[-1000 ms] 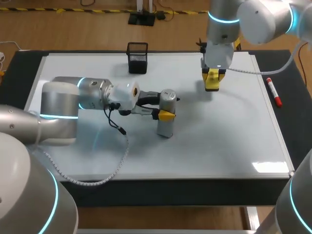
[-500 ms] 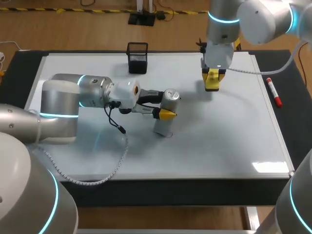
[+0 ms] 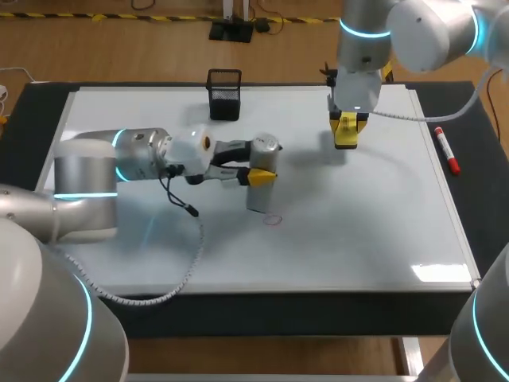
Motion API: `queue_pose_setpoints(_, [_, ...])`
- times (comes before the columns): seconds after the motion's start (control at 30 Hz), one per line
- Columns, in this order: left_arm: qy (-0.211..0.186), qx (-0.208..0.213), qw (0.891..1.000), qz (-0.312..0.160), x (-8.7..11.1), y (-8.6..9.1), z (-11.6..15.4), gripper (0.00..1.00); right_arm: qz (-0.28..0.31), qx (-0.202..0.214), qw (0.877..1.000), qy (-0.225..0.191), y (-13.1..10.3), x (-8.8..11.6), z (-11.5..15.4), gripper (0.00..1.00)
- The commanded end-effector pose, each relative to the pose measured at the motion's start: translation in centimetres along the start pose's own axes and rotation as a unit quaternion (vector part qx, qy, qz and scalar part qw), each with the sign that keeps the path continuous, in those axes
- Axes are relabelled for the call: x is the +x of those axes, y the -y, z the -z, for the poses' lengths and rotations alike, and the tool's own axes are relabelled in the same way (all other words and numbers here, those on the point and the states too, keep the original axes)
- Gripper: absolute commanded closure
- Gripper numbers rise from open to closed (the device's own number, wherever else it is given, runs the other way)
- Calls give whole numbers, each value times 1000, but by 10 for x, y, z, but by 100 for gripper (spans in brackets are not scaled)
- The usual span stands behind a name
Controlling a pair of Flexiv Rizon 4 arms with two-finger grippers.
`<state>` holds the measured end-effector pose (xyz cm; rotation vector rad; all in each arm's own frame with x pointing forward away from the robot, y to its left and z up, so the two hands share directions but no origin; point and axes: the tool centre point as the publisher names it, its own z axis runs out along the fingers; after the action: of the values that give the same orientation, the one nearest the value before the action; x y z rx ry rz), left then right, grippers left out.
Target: Pick up the inspection probe, press it on each red-marked spot on the whiteboard one by one, put down the probe, pick up the eraser, and wipe off all the red marks.
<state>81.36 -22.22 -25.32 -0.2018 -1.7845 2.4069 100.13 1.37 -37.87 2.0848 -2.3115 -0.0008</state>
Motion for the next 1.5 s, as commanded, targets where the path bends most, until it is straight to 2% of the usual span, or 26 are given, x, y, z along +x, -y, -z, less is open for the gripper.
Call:
queue_pose_setpoints(0.03, [16, 16, 1000, -5, 7, 13, 22, 100, 1, -1, 1000, -2, 1, 0, 1, 100])
queue_pose_setpoints(0.3, [43, 9, 999, -12, 8, 31, 56, 100, 1, -1, 1000, -2, 1, 0, 1, 100])
queue_pose_setpoints(0.57, [67, 20, 998, -10, 3, 45, 92, 100, 1, -1, 1000, -2, 1, 0, 1, 100])
queue_pose_setpoints(0.83, [86, 11, 996, -9, -4, 57, 123, 100, 1, -1, 1000, -2, 1, 0, 1, 100])
queue_pose_setpoints(0.9, [90, 26, 996, -11, -4, 59, 131, 100, 1, -1, 1000, -2, 1, 0, 1, 100])
queue_pose_setpoints(1.1, [93, 27, 995, -21, -1, 62, 143, 100, 1, -1, 1000, -2, 1, 0, 1, 100])
queue_pose_setpoints(1.5, [93, 32, 995, -37, 5, 68, 152, 100, 1, -1, 1000, -2, 1, 0, 1, 100])
